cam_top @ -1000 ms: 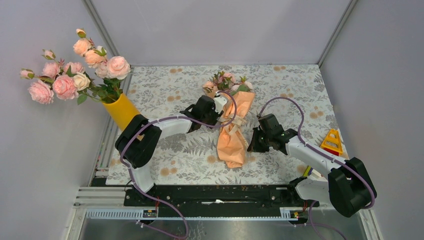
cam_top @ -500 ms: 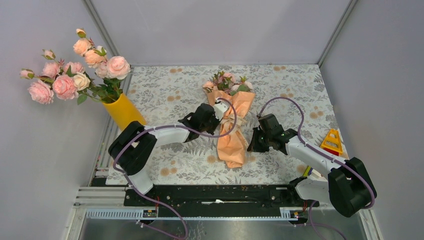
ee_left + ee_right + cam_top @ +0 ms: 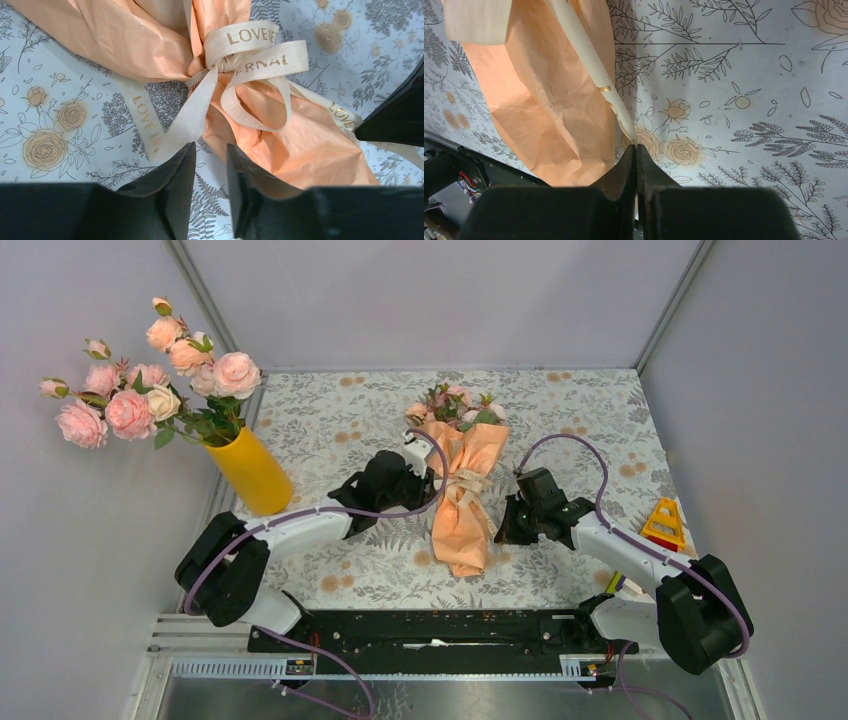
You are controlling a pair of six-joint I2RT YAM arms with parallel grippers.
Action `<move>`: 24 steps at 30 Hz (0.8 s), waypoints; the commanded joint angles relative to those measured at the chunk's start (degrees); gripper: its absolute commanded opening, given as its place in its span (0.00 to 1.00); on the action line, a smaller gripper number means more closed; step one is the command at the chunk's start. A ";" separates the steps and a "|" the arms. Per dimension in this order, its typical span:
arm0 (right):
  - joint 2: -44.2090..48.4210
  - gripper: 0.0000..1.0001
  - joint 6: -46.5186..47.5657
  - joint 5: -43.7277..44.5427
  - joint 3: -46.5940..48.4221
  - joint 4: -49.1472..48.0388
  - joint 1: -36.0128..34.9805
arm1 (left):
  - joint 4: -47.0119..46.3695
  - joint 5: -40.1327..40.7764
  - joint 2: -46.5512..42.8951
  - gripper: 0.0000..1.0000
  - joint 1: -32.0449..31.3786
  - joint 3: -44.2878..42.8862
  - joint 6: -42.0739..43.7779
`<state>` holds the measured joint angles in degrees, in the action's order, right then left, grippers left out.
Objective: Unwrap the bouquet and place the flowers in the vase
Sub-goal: Untie the ribbon from the wrapping paper.
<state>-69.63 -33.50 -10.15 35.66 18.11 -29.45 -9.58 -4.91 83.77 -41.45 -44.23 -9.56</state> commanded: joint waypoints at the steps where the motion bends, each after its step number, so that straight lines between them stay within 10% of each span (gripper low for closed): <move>1: 0.64 0.00 -0.07 -0.07 0.27 -0.43 0.36 | -0.17 -5.18 -3.23 0.39 2.26 -0.49 -2.71; 10: 0.76 0.00 -0.30 0.05 0.45 -0.01 0.36 | -0.64 -8.50 -3.09 0.72 6.24 0.59 -1.88; 24: 0.88 0.00 -1.17 0.57 0.38 0.76 0.36 | -4.31 -11.64 7.56 0.76 8.13 -2.08 8.63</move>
<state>-69.63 -33.89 -10.09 35.66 18.15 -29.45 -11.20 -14.39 89.12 -33.80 -42.68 -4.67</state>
